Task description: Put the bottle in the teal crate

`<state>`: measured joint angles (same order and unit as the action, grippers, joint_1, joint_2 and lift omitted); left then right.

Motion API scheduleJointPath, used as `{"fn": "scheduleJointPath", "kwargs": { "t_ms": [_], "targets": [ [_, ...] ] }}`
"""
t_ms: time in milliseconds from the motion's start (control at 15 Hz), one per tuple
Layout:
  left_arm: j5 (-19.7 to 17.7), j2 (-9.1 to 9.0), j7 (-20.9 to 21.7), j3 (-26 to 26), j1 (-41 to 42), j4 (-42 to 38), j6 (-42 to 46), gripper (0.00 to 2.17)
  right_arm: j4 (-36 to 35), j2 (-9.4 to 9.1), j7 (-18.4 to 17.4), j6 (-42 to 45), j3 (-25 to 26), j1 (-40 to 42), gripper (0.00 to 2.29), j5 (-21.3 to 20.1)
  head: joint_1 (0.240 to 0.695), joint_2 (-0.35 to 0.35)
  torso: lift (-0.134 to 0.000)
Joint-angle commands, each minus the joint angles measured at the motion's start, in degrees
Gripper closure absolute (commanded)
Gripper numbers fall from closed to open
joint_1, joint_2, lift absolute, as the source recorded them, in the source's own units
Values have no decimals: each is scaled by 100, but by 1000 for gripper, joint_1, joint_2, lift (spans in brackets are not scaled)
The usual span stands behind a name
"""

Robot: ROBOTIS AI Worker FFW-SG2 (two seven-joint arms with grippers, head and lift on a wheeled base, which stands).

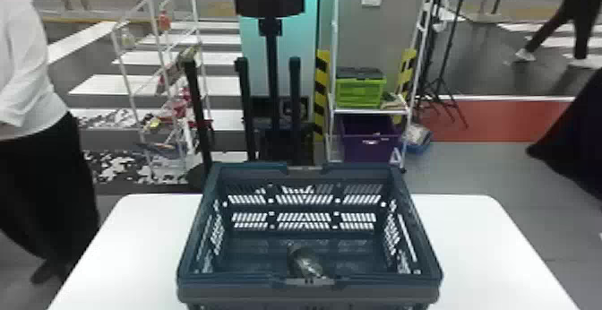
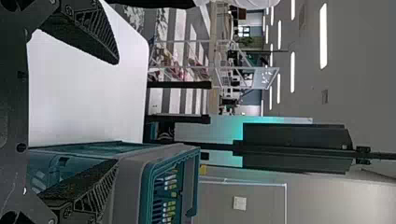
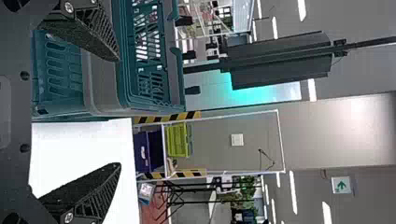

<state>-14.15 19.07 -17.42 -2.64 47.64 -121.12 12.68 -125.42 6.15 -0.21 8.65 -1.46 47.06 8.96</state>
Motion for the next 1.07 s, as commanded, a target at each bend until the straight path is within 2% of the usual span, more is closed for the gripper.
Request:
{"fn": "scheduleJointPath", "kwargs": {
  "t_ms": [0,1000],
  "targets": [
    [0,-8,2,0,0,1,2,134,0,0,3,0,5,14,90,0,499,0,0],
    [0,-8,2,0,18,1,19,134,9,0,3,0,-4,31,87,9,499,0,0]
  ]
}}
